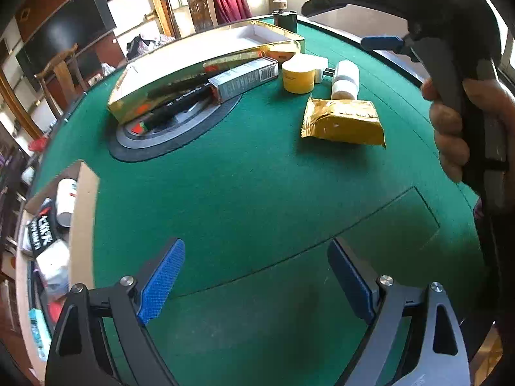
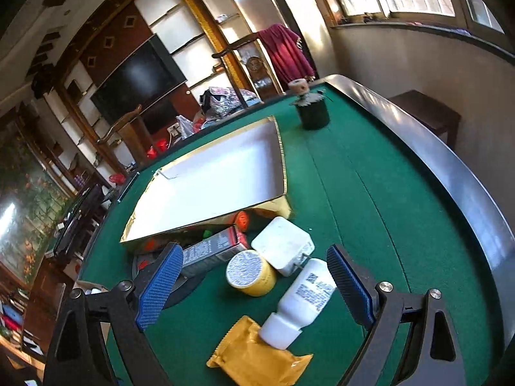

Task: Organize objects
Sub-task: 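Move both grippers back over the remaining items on the table, then grasp the white printed box with the left gripper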

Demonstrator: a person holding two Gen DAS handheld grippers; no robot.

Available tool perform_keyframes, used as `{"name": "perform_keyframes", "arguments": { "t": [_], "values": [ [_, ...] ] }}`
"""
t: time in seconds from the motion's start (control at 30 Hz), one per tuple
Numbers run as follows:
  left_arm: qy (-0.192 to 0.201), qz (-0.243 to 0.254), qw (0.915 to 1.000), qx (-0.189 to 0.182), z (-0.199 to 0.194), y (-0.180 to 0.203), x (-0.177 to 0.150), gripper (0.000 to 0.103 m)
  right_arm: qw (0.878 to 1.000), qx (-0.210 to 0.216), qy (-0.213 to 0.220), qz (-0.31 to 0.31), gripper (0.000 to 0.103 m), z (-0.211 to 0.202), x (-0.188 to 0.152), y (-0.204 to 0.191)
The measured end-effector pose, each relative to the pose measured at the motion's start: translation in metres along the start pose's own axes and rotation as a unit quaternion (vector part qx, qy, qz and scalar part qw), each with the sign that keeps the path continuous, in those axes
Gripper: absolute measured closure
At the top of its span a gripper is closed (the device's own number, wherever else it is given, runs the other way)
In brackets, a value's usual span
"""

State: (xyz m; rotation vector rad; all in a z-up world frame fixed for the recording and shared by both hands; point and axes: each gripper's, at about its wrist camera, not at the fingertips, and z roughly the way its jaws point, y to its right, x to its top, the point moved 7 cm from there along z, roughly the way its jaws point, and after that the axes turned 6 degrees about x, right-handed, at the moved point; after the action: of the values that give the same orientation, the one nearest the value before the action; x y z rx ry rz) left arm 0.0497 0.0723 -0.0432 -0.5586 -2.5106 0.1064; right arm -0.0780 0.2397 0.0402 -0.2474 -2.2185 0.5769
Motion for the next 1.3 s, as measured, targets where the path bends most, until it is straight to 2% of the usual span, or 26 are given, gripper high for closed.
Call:
{"name": "perform_keyframes", "arguments": {
  "t": [0.4, 0.73, 0.83, 0.97, 1.07, 1.13, 1.23, 1.3],
  "values": [
    [-0.016, -0.019, 0.9993, -0.030, 0.016, 0.000, 0.004, 0.014, 1.000, 0.001, -0.022, 0.021, 0.009, 0.008, -0.004, 0.012],
    [-0.002, -0.019, 0.9993, -0.032, 0.006, -0.003, 0.010, 0.014, 0.999, 0.002, -0.023, 0.027, 0.009, 0.006, -0.006, 0.013],
    [0.022, -0.016, 0.9996, -0.012, -0.002, -0.023, 0.029, 0.014, 0.999, 0.002, -0.022, 0.028, 0.009, 0.005, -0.004, 0.013],
    [0.052, -0.032, 0.9978, 0.027, 0.007, -0.067, 0.074, 0.014, 0.999, -0.003, -0.014, 0.038, 0.009, 0.001, -0.001, 0.019],
    [0.070, -0.049, 0.9962, -0.018, 0.021, -0.080, 0.107, 0.014, 0.999, -0.002, -0.006, 0.046, 0.009, -0.004, 0.003, 0.022],
    [0.070, -0.048, 0.9951, -0.050, 0.035, -0.079, 0.123, 0.014, 0.999, -0.003, -0.004, 0.054, 0.009, -0.006, 0.005, 0.025],
    [0.067, -0.045, 0.9952, -0.057, 0.053, -0.072, 0.137, 0.014, 0.998, 0.000, -0.005, 0.070, 0.009, -0.005, 0.006, 0.031],
    [0.066, -0.017, 0.9956, -0.064, 0.063, -0.058, 0.147, 0.014, 0.997, 0.002, -0.008, 0.078, 0.009, -0.004, 0.006, 0.033]
  ]
}}
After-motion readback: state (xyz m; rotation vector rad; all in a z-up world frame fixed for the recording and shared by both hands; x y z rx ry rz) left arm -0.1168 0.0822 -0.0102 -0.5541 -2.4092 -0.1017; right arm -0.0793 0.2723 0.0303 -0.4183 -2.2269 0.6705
